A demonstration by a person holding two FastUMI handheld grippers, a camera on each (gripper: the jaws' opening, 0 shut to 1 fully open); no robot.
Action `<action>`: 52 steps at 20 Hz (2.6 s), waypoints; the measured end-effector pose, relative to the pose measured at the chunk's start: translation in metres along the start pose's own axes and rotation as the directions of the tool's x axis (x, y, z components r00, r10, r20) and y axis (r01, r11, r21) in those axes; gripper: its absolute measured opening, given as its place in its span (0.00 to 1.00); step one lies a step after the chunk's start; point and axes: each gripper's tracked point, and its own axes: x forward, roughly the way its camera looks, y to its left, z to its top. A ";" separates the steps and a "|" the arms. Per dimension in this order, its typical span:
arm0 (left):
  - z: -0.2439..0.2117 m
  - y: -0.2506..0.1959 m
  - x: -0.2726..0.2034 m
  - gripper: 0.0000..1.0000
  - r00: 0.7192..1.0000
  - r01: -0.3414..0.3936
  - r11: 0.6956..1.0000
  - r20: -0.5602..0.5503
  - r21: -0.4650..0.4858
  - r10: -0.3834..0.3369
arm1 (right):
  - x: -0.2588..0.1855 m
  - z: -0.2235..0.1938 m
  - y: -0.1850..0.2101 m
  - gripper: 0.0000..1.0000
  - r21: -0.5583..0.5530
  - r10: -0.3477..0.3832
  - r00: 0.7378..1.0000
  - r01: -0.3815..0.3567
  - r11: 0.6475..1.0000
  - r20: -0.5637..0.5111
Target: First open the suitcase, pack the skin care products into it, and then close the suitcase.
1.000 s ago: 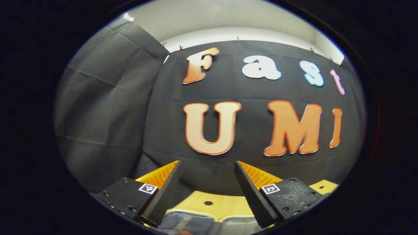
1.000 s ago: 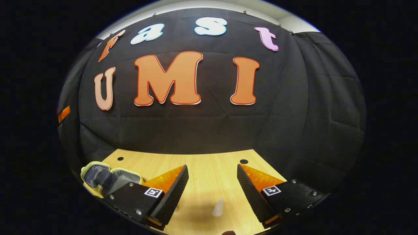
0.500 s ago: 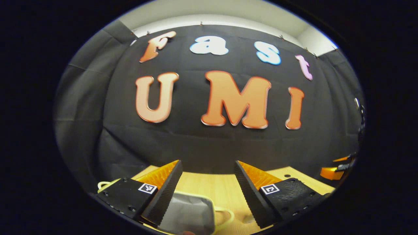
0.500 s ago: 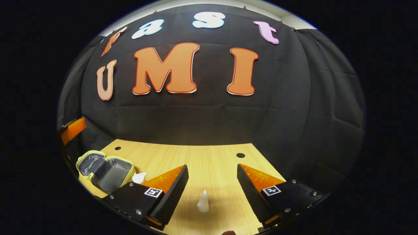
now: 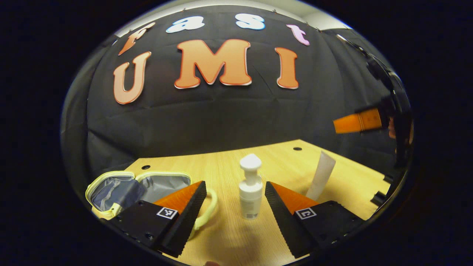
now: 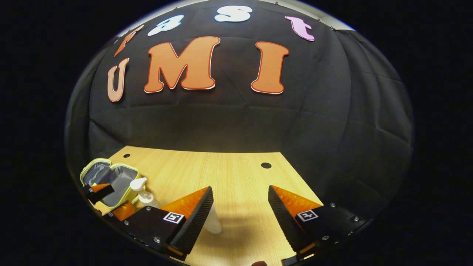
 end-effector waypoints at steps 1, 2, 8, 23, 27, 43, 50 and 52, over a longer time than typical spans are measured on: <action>-0.012 -0.006 0.006 1.00 1.000 -0.005 1.000 -0.018 0.016 0.005 | 0.002 -0.003 -0.003 0.95 -0.010 -0.002 1.000 0.002 1.000 -0.006; -0.022 -0.007 0.012 1.00 0.999 -0.018 1.000 -0.037 0.022 0.019 | 0.003 -0.007 -0.007 0.95 -0.018 -0.005 1.000 0.005 1.000 -0.014; -0.047 -0.010 0.060 0.99 0.995 -0.052 0.999 -0.082 0.005 0.052 | 0.001 -0.025 -0.028 0.95 -0.032 -0.021 0.998 0.019 0.999 -0.055; -0.057 -0.027 0.096 0.59 0.985 -0.007 1.000 -0.173 -0.030 0.002 | -0.011 -0.076 -0.005 0.96 0.009 0.052 0.987 -0.051 0.999 -0.153; -0.015 -0.021 0.082 0.59 0.989 0.018 0.999 -0.148 -0.032 -0.022 | -0.015 -0.085 0.023 0.96 0.022 0.119 0.979 -0.117 0.993 -0.168; 0.044 0.127 -0.060 0.58 0.970 -0.107 0.988 -0.232 -0.108 0.079 | 0.048 -0.163 0.077 0.89 0.087 0.130 0.937 -0.108 0.990 -0.324; 0.027 0.169 -0.085 0.58 0.951 -0.173 0.974 -0.281 -0.145 0.127 | 0.067 -0.173 0.080 0.52 0.088 0.099 0.929 -0.073 0.993 -0.357; 0.025 0.178 -0.086 0.59 0.949 -0.175 0.972 -0.290 -0.154 0.125 | 0.067 -0.170 0.083 0.49 0.127 0.106 0.922 -0.063 0.990 -0.372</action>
